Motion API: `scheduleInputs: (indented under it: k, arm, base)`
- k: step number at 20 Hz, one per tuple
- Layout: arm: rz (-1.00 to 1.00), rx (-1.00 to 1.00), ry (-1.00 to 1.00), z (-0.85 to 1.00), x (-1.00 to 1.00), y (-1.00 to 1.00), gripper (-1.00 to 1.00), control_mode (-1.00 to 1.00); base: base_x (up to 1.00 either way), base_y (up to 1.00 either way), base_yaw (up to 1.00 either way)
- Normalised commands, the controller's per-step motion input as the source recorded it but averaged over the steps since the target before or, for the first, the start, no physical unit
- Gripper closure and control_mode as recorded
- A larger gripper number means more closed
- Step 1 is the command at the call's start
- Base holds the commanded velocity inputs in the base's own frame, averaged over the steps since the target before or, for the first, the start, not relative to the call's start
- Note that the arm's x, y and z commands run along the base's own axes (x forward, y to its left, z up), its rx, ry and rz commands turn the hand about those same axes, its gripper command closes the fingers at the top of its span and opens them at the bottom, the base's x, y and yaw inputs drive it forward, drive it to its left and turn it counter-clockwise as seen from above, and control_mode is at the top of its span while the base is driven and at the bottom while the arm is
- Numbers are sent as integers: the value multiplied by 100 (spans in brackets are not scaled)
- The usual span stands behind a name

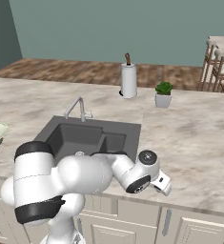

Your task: Move the mug from next to the sink to the open cabinet. Then, move the bowl with the potato to the fridge to clear the area for faucet cleaning.

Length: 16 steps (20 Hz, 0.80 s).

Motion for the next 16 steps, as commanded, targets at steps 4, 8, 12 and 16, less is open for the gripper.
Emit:
scheduleInputs:
  k: [4,8,12,16]
  arm:
    - [0,0,0,0,0,0,100,-100]
    - [0,0,0,0,0,0,100,-100]
    - [0,0,0,0,0,0,100,-100]
    - [0,0,-1,0,0,0,100,-100]
  base:
    - [0,0,0]
    - [0,0,0]
    - [0,0,0]
    - [0,0,0]
